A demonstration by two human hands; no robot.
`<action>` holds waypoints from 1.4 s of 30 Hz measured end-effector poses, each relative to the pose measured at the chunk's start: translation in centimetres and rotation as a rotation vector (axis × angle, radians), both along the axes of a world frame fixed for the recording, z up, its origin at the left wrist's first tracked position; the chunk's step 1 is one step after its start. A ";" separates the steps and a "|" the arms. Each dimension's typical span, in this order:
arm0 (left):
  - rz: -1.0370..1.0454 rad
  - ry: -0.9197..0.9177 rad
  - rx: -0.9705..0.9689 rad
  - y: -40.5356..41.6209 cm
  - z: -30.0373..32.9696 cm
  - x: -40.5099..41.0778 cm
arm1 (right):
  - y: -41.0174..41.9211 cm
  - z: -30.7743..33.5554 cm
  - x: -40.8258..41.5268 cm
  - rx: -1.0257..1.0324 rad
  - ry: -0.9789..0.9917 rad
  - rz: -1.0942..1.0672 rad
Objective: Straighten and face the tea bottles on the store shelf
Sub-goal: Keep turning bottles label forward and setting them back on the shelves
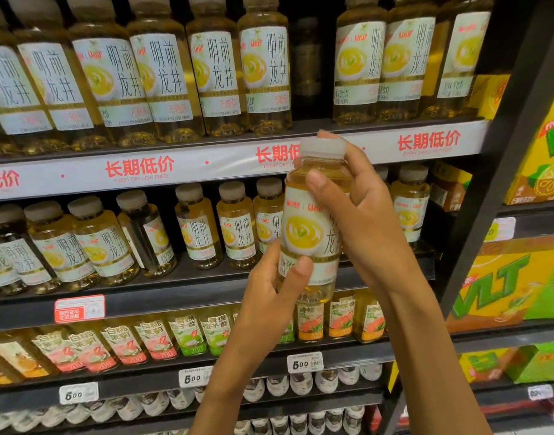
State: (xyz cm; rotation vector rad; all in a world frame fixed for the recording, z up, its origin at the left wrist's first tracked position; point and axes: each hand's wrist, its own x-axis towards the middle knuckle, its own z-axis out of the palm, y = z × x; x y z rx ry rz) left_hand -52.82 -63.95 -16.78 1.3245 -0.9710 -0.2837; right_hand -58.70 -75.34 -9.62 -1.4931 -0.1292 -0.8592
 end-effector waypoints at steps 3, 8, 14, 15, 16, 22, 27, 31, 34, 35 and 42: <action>0.025 -0.026 -0.002 -1.1 0.7 0.3 | -0.5 0.7 0.6 -0.013 -0.039 -0.077; 0.102 -0.106 -0.052 -3.0 2.0 0.5 | -1.9 2.1 1.4 -0.041 -0.076 -0.152; 0.141 -0.152 -0.105 -5.0 4.6 0.7 | -3.2 4.9 1.9 -0.173 -0.122 -0.201; 0.138 -0.171 -0.099 -5.3 5.1 0.9 | -3.4 5.4 2.0 -0.190 -0.132 -0.208; 0.138 -0.193 -0.090 -5.5 5.6 1.1 | -3.5 6.0 2.2 -0.201 -0.144 -0.211; 0.259 -0.409 -0.034 -5.9 9.3 3.3 | -4.6 9.4 3.6 -0.303 -0.228 -0.221; 0.318 -0.390 -0.060 -6.6 10.9 4.4 | -5.1 11.5 4.9 -0.396 -0.237 -0.254; 0.427 -0.419 -0.083 -7.5 11.2 4.9 | -5.8 11.9 5.8 -0.461 -0.201 -0.316; 0.483 -0.403 -0.075 -8.0 11.2 4.9 | -6.1 12.0 6.2 -0.454 -0.188 -0.350; 0.508 -0.422 -0.073 -8.3 11.3 4.8 | -6.2 12.0 6.3 -0.456 -0.179 -0.364; 0.679 -0.545 -0.013 -9.3 11.8 4.2 | -7.0 12.4 6.3 -0.493 -0.097 -0.510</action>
